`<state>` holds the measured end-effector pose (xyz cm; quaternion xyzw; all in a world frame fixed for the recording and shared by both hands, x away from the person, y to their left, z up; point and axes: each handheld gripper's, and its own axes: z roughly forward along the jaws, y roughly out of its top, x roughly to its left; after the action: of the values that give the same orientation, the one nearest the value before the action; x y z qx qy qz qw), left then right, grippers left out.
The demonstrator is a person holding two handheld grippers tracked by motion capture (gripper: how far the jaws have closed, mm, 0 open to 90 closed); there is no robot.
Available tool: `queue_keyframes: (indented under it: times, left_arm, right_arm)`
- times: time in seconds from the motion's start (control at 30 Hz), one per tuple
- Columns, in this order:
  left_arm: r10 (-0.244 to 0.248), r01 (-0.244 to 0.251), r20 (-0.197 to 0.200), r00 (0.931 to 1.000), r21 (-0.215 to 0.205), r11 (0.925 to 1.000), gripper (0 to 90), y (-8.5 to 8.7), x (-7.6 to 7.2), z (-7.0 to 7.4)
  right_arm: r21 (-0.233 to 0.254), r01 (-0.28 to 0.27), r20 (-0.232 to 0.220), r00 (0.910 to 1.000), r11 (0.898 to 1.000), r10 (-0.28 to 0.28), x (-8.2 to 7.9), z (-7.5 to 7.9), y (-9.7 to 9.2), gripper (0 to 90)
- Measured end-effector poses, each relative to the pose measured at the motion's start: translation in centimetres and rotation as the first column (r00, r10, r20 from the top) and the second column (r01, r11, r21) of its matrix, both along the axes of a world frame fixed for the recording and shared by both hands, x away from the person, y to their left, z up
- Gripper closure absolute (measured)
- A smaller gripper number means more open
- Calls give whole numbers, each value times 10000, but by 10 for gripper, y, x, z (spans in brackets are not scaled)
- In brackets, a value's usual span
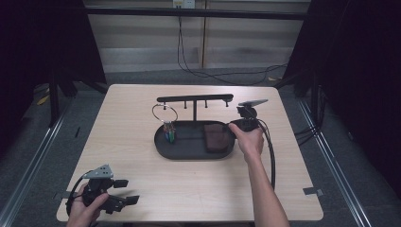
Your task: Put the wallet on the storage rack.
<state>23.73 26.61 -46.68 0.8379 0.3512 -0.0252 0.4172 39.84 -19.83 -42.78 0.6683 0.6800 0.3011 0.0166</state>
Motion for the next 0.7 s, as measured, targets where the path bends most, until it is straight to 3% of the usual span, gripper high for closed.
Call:
queue_keyframes:
  times: [0.13,0.3,0.5,0.7]
  left_arm:
    - [-10,10,-8,10000,-9,10000,169,0,0,0]
    - [-59,59,-7,10000,-44,10000,169,0,0,0]
    - [-66,66,5,10000,-103,9999,169,0,0,0]
    - [-69,69,-2,10000,-153,9999,168,0,0,0]
  right_arm:
    - [-449,-69,28,10000,9990,70,-4,5,0,447]
    - [-975,-78,399,9991,9952,117,-11,13,-1,395]
    - [-810,-470,765,9956,9956,532,-21,14,0,367]
    - [-670,-472,1077,9927,9966,543,-38,7,-2,349]
